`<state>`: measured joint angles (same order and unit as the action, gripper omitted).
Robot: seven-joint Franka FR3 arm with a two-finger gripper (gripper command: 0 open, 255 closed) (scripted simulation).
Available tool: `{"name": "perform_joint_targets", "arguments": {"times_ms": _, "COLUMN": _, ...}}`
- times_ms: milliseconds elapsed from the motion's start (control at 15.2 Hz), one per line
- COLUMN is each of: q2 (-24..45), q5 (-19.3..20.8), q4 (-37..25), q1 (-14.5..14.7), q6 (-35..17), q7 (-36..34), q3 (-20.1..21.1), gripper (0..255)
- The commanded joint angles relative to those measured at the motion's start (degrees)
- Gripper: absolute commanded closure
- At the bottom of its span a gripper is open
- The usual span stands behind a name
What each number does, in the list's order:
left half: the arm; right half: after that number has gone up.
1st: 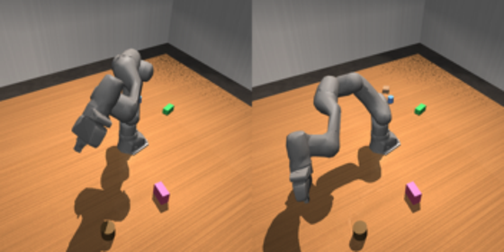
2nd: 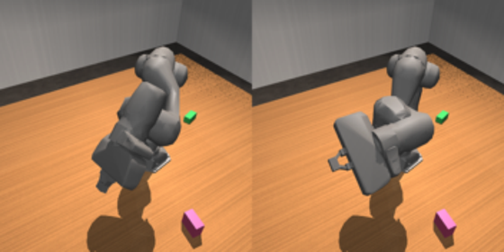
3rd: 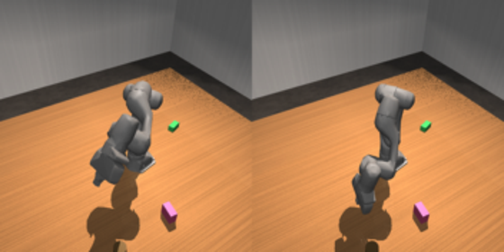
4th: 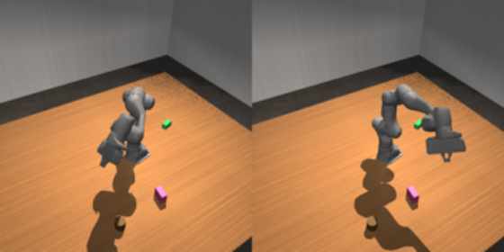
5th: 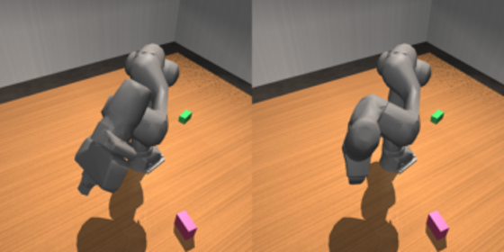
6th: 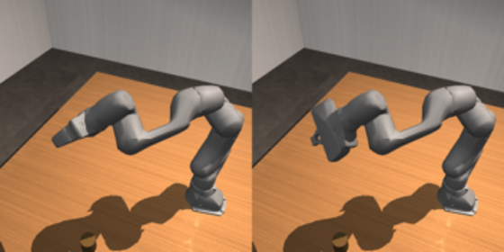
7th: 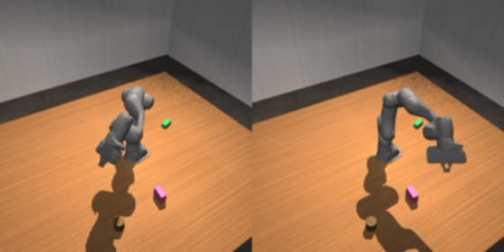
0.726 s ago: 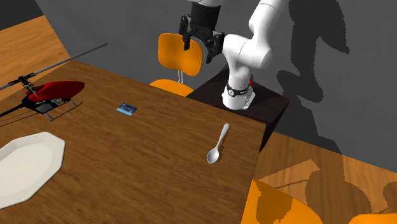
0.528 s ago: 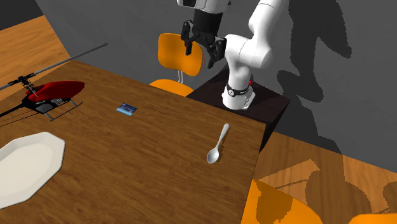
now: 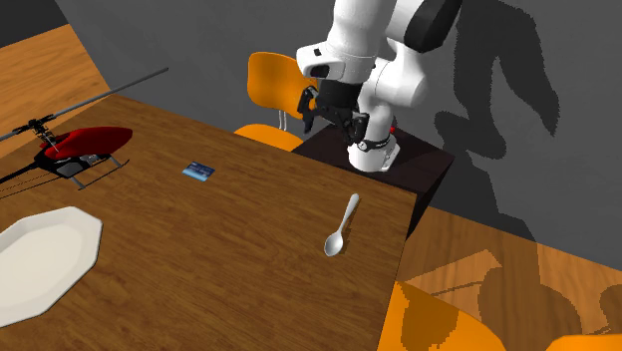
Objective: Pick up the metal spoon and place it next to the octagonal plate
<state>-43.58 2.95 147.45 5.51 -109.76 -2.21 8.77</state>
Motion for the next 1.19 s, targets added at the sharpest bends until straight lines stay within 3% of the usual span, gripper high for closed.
{"name": "perform_joint_targets", "arguments": {"times_ms": 0, "q2": 1.0, "q5": -0.8, "q4": 2.2, "q1": 1.1, "q6": -3.6, "q7": -1.1, "q3": 1.5, "gripper": 0}}
{"name": "perform_joint_targets", "arguments": {"times_ms": 726, "q2": 15.5, "q5": -1.9, "q4": 9.2, "q1": 4.8, "q6": -26.9, "q7": -7.9, "q3": 11.0, "gripper": 0}}
{"name": "perform_joint_targets", "arguments": {"times_ms": 1122, "q2": 19.3, "q5": -0.5, "q4": 10.6, "q1": 3.4, "q6": -32.1, "q7": -9.0, "q3": 11.9, "gripper": 0}}
